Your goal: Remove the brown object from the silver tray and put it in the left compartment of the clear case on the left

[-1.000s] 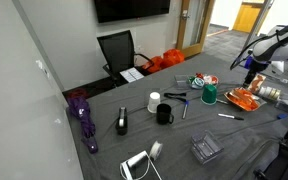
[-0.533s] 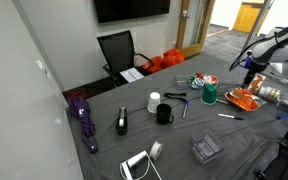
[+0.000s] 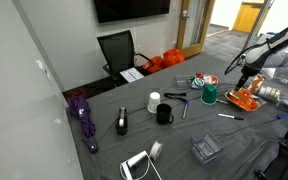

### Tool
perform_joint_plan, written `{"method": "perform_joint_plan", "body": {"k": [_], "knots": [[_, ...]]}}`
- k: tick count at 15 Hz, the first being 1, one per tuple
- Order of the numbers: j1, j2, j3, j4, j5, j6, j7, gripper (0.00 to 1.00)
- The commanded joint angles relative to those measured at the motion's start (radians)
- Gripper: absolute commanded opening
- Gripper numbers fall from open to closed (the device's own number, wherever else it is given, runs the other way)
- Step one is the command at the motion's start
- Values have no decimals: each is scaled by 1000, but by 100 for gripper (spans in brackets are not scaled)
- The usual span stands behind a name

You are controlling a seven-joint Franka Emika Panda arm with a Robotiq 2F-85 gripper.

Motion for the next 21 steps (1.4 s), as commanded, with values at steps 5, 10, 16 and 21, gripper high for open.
{"method": "perform_joint_plan", "body": {"k": [5,10,16,21], "knots": [[-22,115,24,54,-100,69,146,100],[-28,140,17,68,-184,72,218,100],[-55,156,24,84,-225,70,233,100],[-90,159,55,98,-203,38,212,67]]}}
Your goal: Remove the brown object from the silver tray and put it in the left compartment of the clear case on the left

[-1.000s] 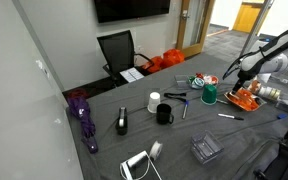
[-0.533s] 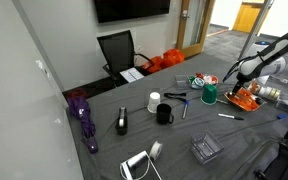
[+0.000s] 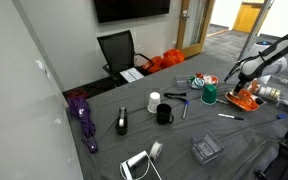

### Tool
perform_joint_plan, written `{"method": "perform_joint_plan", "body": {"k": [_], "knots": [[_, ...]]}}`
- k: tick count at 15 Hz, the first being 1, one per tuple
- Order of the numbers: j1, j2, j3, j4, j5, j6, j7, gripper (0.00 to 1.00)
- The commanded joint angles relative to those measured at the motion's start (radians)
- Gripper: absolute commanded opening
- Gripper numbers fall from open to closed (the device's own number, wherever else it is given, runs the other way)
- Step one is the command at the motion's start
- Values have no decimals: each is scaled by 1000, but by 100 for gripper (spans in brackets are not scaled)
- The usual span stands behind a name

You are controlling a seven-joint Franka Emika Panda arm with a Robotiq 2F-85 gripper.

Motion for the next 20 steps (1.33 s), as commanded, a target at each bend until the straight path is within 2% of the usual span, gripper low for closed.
{"method": "perform_joint_plan", "body": {"k": [1,3,4,5,8,10,11,12,13,18,20], "knots": [[-59,23,52,28,2,-11,-14,57],[-77,28,71,29,10,-7,-21,45],[-85,32,80,29,14,-1,-23,66],[-92,34,87,30,17,0,-24,80],[-106,47,99,41,17,-3,-21,97],[-115,58,107,49,16,-4,-23,100],[-119,60,110,52,16,-5,-26,67],[-121,63,112,54,15,-5,-26,71],[-125,65,117,55,16,-5,-28,69],[-121,56,109,40,2,1,-27,34],[-132,39,119,21,6,19,-43,31]]}}
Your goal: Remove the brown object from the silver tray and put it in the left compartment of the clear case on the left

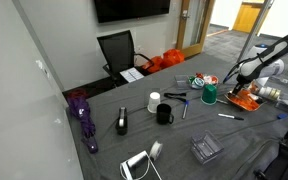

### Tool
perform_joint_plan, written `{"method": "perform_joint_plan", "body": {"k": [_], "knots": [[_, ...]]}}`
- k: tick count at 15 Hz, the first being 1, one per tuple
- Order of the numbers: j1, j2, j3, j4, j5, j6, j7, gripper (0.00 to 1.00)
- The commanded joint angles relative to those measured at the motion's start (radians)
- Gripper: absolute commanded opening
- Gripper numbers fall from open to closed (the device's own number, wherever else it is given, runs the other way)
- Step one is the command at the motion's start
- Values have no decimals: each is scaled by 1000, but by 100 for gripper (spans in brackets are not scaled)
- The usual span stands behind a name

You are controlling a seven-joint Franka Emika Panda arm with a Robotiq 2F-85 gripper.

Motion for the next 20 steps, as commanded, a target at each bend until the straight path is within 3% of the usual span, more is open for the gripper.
{"method": "perform_joint_plan", "body": {"k": [1,6,14,20], "knots": [[-26,-20,16,-24,-9,21,-40,31],[7,-81,-28,-52,-60,-16,-39,31],[-28,-184,20,-97,-1,-56,-134,31],[7,-230,-8,-77,46,-260,-151,31]]}}
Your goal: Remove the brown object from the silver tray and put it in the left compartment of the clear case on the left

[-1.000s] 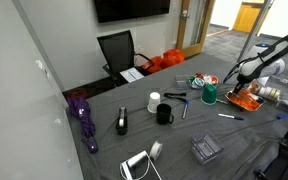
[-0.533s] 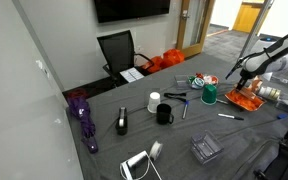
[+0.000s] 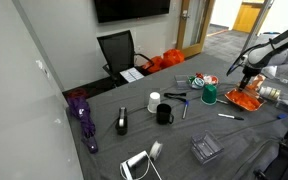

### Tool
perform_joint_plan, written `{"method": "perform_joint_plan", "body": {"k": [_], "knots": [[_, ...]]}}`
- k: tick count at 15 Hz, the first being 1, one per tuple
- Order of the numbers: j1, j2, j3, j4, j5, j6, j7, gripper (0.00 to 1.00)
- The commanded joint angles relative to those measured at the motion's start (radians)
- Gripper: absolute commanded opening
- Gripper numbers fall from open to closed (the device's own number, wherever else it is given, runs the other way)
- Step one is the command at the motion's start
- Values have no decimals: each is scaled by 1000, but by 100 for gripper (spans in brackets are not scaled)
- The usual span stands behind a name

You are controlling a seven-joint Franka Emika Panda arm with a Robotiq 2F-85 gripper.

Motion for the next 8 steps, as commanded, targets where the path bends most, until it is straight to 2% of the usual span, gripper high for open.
{"method": "perform_joint_plan", "body": {"k": [1,8], "knots": [[9,-55,-15,-9,32,-119,-41,31],[27,-67,-46,-10,28,-121,-51,31]]}}
